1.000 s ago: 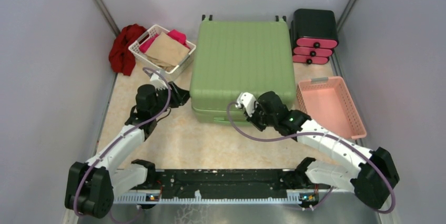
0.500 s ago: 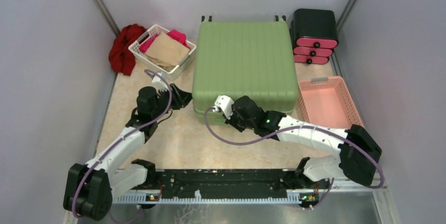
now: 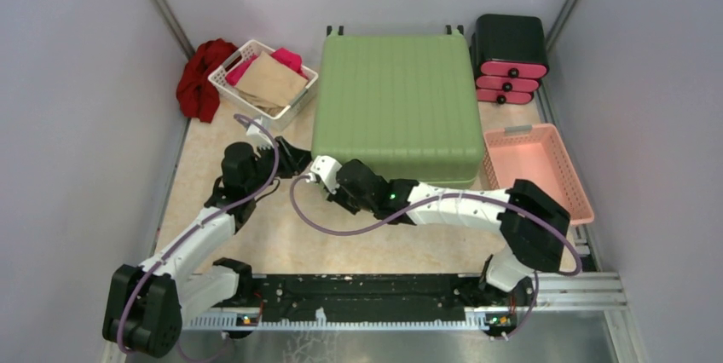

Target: Open, take out, and arrange the luggage

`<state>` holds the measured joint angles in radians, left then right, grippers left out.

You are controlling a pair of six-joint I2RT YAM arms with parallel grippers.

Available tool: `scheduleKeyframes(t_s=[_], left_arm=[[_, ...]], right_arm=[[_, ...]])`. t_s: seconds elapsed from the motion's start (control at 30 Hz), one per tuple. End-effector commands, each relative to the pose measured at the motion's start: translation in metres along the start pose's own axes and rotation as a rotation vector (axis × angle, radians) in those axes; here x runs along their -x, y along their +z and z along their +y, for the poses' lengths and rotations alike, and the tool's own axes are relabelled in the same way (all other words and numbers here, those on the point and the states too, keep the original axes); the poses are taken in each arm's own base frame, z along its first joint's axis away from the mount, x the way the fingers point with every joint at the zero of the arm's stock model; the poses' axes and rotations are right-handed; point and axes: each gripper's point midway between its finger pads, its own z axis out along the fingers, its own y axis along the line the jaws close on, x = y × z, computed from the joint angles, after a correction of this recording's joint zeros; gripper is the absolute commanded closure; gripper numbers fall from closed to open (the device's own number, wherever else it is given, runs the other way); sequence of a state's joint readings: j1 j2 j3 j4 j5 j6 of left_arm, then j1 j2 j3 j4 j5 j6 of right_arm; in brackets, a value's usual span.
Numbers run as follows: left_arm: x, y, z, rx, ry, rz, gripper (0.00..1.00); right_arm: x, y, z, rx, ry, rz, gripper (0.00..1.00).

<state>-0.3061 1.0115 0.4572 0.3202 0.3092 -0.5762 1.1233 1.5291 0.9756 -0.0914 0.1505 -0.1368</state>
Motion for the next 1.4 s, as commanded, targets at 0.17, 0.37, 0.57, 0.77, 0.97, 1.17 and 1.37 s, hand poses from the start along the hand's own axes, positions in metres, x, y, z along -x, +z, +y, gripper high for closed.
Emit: scheduleKeyframes(t_s=[0.17,0.37,0.57,0.77,0.97,1.17,1.37], left_arm=[[-0.009,-0.007,-0.054,-0.243,0.025,0.047,0.58],[-0.014,-0.006,-0.05,-0.234,0.024,0.058,0.59],[-0.01,-0.006,-0.046,-0.205,0.026,0.04,0.6],[0.0,-0.013,-0.03,-0.092,0.035,-0.023,0.59],[0.011,-0.03,-0.021,-0.003,0.034,-0.075,0.51],[0.003,-0.045,-0.03,-0.042,0.061,-0.047,0.39],[-0.021,-0.058,-0.042,-0.13,0.047,0.048,0.35]], right_arm=[[0.098,0.025,0.045,0.08,0.09,-0.223,1.0],[0.11,0.04,0.056,0.062,0.15,-0.238,1.0],[0.125,0.05,0.05,0.014,0.189,-0.269,0.87],[0.125,0.042,0.048,0.022,0.147,-0.285,0.77],[0.108,-0.007,0.074,0.29,-0.051,-0.276,0.72],[0.048,-0.075,0.087,0.727,-0.242,-0.177,0.56],[0.004,-0.108,0.044,0.726,-0.444,-0.083,0.32]])
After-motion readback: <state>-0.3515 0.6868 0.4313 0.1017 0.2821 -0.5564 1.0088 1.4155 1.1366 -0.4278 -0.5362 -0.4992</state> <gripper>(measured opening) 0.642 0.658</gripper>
